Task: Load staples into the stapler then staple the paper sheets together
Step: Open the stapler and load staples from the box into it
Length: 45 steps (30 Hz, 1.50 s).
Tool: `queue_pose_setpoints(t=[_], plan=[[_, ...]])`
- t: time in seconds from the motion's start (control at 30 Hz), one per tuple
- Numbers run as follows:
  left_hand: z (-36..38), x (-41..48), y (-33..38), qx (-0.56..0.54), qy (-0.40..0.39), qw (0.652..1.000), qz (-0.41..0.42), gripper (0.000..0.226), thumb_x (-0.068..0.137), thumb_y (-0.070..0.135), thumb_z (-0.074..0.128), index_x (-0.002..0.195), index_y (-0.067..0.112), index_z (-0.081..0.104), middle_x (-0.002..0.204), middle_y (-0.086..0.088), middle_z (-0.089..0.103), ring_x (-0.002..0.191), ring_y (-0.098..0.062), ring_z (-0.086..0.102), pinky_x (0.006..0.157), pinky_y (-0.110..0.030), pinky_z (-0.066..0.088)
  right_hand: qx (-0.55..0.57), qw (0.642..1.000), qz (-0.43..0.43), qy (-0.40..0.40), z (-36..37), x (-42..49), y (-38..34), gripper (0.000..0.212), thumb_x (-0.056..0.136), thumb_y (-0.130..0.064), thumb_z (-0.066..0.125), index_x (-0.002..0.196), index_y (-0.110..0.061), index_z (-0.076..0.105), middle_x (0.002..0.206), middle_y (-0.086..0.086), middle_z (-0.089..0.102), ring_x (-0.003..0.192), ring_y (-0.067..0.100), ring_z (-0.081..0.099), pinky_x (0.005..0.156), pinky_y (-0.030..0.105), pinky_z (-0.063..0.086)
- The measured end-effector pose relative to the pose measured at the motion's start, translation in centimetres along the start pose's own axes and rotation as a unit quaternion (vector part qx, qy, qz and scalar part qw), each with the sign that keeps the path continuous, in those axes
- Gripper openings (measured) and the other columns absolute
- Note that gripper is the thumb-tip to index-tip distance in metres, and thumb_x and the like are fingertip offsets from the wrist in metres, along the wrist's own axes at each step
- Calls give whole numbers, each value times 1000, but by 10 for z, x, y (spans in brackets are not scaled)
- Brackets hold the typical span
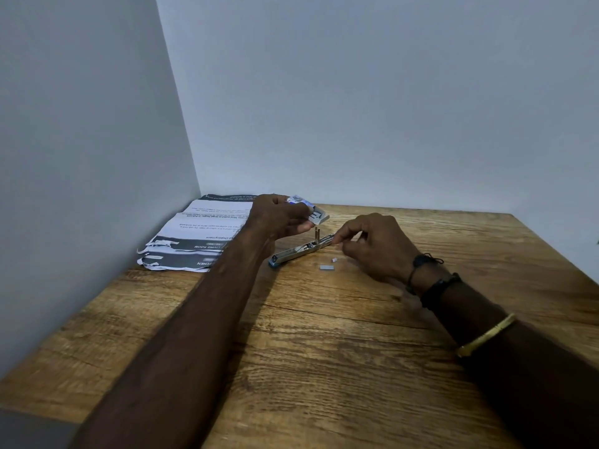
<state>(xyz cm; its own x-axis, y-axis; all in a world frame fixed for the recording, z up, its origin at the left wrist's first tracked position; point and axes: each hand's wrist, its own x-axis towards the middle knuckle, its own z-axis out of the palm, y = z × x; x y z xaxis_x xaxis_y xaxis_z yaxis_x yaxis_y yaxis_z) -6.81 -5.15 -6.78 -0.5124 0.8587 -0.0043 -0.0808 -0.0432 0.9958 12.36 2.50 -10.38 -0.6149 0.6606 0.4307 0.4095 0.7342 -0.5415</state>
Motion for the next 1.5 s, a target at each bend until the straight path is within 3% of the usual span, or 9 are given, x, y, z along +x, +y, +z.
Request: queue_pose_setpoints(t=[0.17, 0.43, 0.57, 0.73, 0.93, 1.1, 1.3, 1.43, 1.5], plan=[[1, -1, 0, 3, -7, 1000, -2, 19, 79, -4, 78, 87, 2, 62, 90, -24, 73, 68, -24, 73, 59, -27, 64, -38, 996, -6, -74, 3, -3, 0, 10, 86, -24, 76, 94, -28, 81, 98, -10, 76, 77, -3, 59, 73, 24, 46], [3, -3, -1, 15, -19, 1000, -4, 22, 79, -5, 78, 94, -1, 62, 92, -26, 71, 75, -30, 72, 57, -27, 63, -76, 992, 12, -98, 4, -3, -8, 12, 89, -19, 69, 87, -27, 76, 89, -8, 73, 85, 12, 64, 73, 30, 49], [3, 0, -2, 10, -26, 1000, -9, 20, 78, -6, 79, 88, 1, 62, 83, -21, 72, 66, -25, 72, 57, -27, 63, -34, 999, 23, -5, 0, -3, -10, 13, 87, -14, 67, 81, -22, 75, 73, -8, 68, 73, 9, 61, 66, 25, 41], [6, 3, -4, 22, -41, 999, -24, 24, 76, -4, 81, 96, -6, 67, 79, -23, 72, 62, -24, 72, 61, -28, 64, 79, 988, 44, 126, -11, 1, -13, 7, 83, -11, 74, 85, -16, 79, 69, -6, 71, 66, 11, 68, 69, 30, 59], [14, -1, -6, 36, -85, 995, -40, 39, 77, -3, 81, 111, -15, 65, 80, -21, 73, 59, -20, 72, 52, -23, 59, 161, 976, 26, 145, -15, 4, -19, 5, 85, -14, 76, 86, -16, 80, 71, 4, 74, 68, 24, 71, 64, 35, 59], [18, -5, -8, 30, -111, 992, -46, 50, 79, -3, 79, 120, -20, 57, 87, -24, 70, 59, -19, 73, 53, -22, 59, 94, 989, 2, 114, -10, 4, -19, 9, 83, -12, 75, 84, -18, 80, 48, -24, 59, 48, -1, 51, 53, 7, 36], [20, -5, -7, 23, -117, 992, -43, 52, 78, -4, 79, 122, -19, 57, 94, -26, 70, 63, -21, 74, 56, -24, 60, 77, 991, 3, 107, -12, 3, -20, 9, 84, -11, 74, 84, -18, 80, 69, -7, 72, 60, 6, 59, 56, 7, 41], [20, -6, -6, 21, -115, 992, -47, 52, 78, -4, 79, 123, -19, 56, 91, -25, 69, 60, -20, 73, 53, -23, 59, 79, 992, 16, 93, -12, 3, -19, 12, 87, -11, 71, 87, -17, 80, 71, -19, 68, 58, -9, 59, 58, 3, 38], [20, -7, -6, 23, -112, 992, -47, 53, 78, -4, 79, 123, -20, 56, 90, -24, 69, 59, -19, 72, 53, -23, 59, 86, 992, 20, 88, -12, 2, -19, 13, 87, -11, 70, 88, -16, 81, 68, -21, 66, 55, -11, 59, 59, 9, 40]])
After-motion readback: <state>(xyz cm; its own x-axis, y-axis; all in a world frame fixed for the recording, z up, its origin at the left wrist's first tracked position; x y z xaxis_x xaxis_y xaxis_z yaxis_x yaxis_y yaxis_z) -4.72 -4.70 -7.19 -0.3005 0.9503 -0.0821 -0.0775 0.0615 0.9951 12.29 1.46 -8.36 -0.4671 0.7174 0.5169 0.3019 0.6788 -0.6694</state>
